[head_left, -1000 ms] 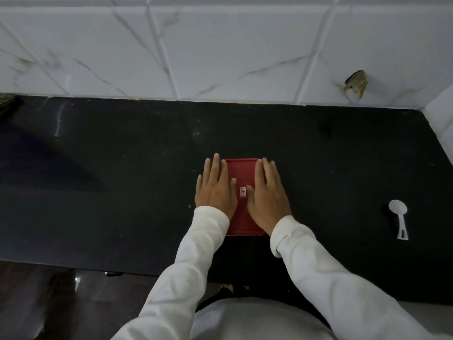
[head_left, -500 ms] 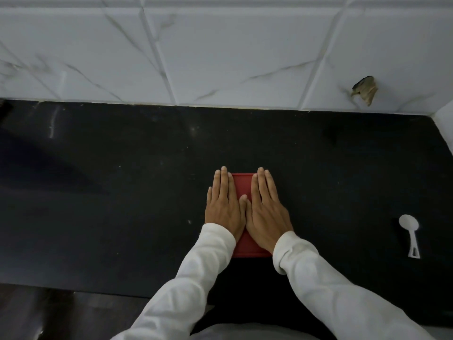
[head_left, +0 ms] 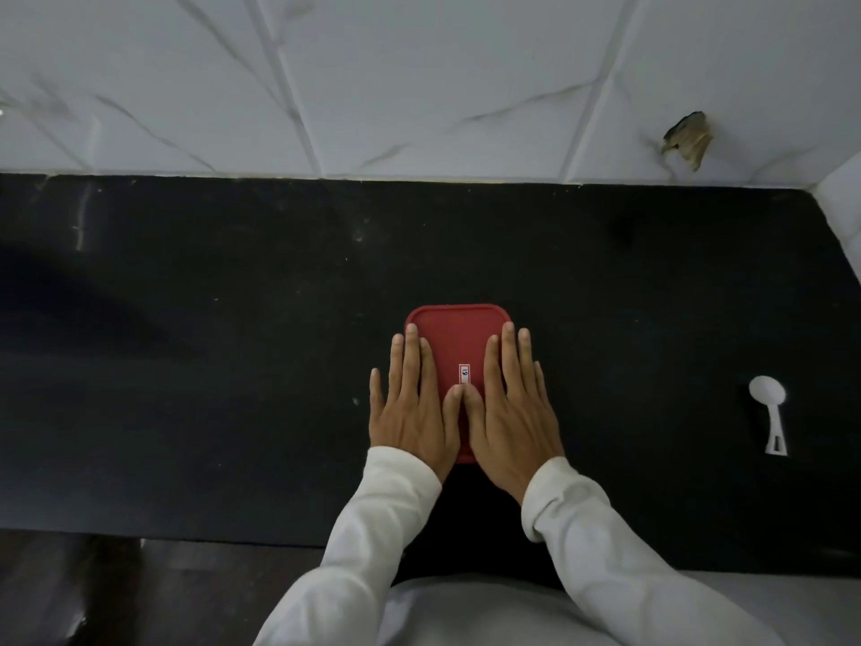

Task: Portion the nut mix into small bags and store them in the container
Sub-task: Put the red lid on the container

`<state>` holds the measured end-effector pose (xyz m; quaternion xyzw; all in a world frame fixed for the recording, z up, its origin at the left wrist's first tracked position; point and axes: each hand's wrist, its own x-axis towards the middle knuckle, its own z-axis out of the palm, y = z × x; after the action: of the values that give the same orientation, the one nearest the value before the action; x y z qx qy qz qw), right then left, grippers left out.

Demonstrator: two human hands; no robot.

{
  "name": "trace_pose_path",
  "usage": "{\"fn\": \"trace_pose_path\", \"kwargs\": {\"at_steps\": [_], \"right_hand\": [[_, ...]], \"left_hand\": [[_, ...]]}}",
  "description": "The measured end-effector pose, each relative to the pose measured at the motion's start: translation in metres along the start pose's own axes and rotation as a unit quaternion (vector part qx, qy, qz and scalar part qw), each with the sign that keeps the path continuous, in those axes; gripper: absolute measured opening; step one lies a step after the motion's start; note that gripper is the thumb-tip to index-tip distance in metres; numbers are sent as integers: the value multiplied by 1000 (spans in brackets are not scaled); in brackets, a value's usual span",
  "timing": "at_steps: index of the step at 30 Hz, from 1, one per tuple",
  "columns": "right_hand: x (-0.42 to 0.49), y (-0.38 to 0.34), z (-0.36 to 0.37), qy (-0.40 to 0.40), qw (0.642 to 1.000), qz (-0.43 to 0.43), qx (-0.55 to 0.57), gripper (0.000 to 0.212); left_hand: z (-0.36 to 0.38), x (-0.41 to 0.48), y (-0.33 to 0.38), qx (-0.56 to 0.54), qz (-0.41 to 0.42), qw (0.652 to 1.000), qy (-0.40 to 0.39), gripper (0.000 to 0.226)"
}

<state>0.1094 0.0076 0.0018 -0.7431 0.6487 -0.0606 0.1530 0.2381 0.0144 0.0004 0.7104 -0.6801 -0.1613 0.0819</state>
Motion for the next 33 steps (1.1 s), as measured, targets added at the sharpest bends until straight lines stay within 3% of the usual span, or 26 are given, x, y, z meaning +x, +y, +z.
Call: {"fn": "trace_pose_path", "kwargs": {"at_steps": [5, 15, 20, 23, 26, 28, 31, 33], "right_hand": [[3, 0, 5, 12, 1000, -6, 0, 69], [1, -3, -4, 1, 1000, 7, 6, 70], [-22, 20, -31, 20, 999, 14, 28, 83], [-36, 60, -45, 19, 998, 52, 9, 88], [-46, 116, -54, 22, 995, 96, 5, 95], [-52, 157, -59, 69, 989, 125, 26, 88], [-57, 208, -69, 68, 988, 134, -47, 67], [-58, 237, -72, 84, 978, 190, -9, 61]], "left_hand": [[6, 6, -3, 0, 20, 1000, -14, 78], [-10, 8, 0, 101, 31, 993, -44, 88], [-19, -1, 47, 73, 87, 988, 104, 70], [-7, -3, 102, 17, 166, 977, 129, 65], [13, -3, 160, -33, 209, 972, 105, 62], [31, -3, 197, -96, 213, 970, 64, 62], [60, 0, 249, -235, 149, 960, -34, 53], [81, 4, 276, -287, 100, 948, -94, 49]]}}
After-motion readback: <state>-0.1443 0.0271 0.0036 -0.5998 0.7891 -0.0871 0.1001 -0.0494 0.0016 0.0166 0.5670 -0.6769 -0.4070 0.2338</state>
